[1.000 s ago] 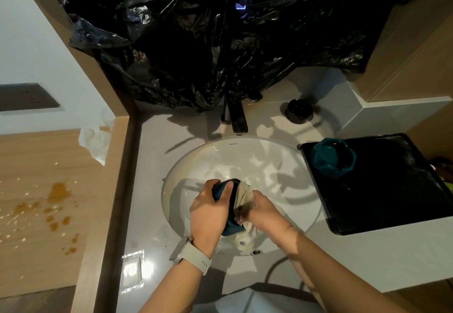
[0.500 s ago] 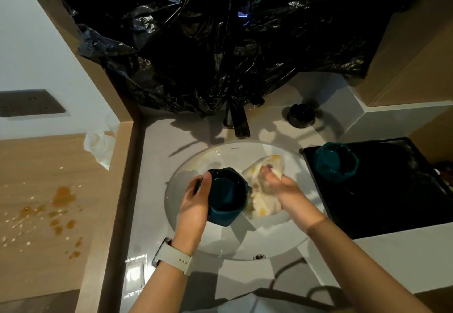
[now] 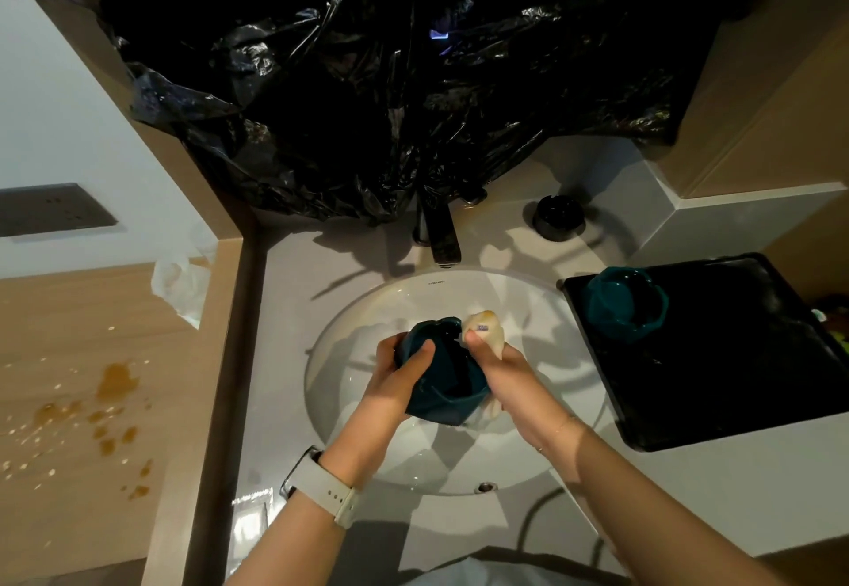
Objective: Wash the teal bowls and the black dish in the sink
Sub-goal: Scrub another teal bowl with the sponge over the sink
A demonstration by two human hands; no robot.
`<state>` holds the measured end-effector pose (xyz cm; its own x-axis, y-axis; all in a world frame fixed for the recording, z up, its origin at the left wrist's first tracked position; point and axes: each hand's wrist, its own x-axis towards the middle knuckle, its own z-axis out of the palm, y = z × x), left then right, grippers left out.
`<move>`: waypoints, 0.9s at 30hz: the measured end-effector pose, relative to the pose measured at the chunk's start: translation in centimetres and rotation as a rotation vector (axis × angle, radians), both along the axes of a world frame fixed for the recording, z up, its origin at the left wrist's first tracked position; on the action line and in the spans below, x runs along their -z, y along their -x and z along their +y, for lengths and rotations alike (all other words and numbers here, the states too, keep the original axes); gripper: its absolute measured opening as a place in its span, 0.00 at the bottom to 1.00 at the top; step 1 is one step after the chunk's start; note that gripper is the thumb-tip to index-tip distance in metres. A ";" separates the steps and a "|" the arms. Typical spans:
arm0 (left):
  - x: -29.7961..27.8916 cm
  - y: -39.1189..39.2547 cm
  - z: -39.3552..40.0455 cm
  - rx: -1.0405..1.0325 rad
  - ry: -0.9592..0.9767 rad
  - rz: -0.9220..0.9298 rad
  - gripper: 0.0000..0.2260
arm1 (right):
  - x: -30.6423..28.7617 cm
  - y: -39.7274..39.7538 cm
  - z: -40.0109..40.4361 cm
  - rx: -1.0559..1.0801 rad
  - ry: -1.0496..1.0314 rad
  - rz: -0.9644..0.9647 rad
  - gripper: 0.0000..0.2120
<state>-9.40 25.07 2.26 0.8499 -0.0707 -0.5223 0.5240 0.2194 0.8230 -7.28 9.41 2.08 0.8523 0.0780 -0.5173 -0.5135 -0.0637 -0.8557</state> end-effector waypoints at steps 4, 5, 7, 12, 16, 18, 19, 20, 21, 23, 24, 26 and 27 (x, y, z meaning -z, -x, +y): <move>-1.0 -1.4 2.0 0.296 -0.170 -0.159 0.30 | 0.1 -1.5 -1.6 -0.082 -0.039 0.064 0.16; -1.5 -1.8 2.7 0.400 -0.316 -0.271 0.30 | -0.2 -2.0 -2.2 -0.128 -0.052 0.070 0.17; -2.4 -2.7 4.0 0.632 -0.589 -0.557 0.28 | -1.0 -3.3 -3.3 -0.245 -0.069 0.082 0.18; -3.9 -4.9 3.7 0.973 -0.752 -0.840 0.17 | -2.3 -5.6 -4.4 -0.556 0.013 0.227 0.24; -4.7 -4.9 2.0 0.988 -0.594 -0.730 0.13 | -2.3 -5.7 -4.6 -0.544 -0.060 0.343 0.19; -4.4 -4.3 1.2 0.931 -0.515 -0.634 0.09 | -1.9 -5.3 -4.7 -0.365 -0.202 0.393 0.17; -4.0 -3.9 0.7 0.898 -0.503 -0.592 0.08 | -1.6 -5.2 -4.7 -0.276 -0.306 0.404 0.17; -3.6 -3.5 0.3 0.851 -0.496 -0.548 0.07 | -1.3 -5.0 -4.5 -0.184 -0.410 0.394 0.17; -3.2 -3.3 -0.2 0.770 -0.495 -0.497 0.07 | -1.0 -4.7 -4.2 -0.082 -0.499 0.369 0.17; -2.8 -2.9 -0.9 0.491 -0.495 -0.383 0.09 | -0.8 -3.7 -3.3 0.099 -0.572 0.287 0.16; -2.6 -2.8 -1.1 0.330 -0.499 -0.337 0.11 | -0.8 -3.0 -2.7 0.149 -0.559 0.228 0.16; -2.2 -2.5 -1.4 0.127 -0.554 -0.309 0.14 | -0.3 -1.3 -1.0 0.189 -0.459 0.117 0.16; -1.9 -2.2 -1.8 0.108 -0.614 -0.307 0.16 | 0.2 -0.5 -0.3 0.224 -0.428 0.072 0.17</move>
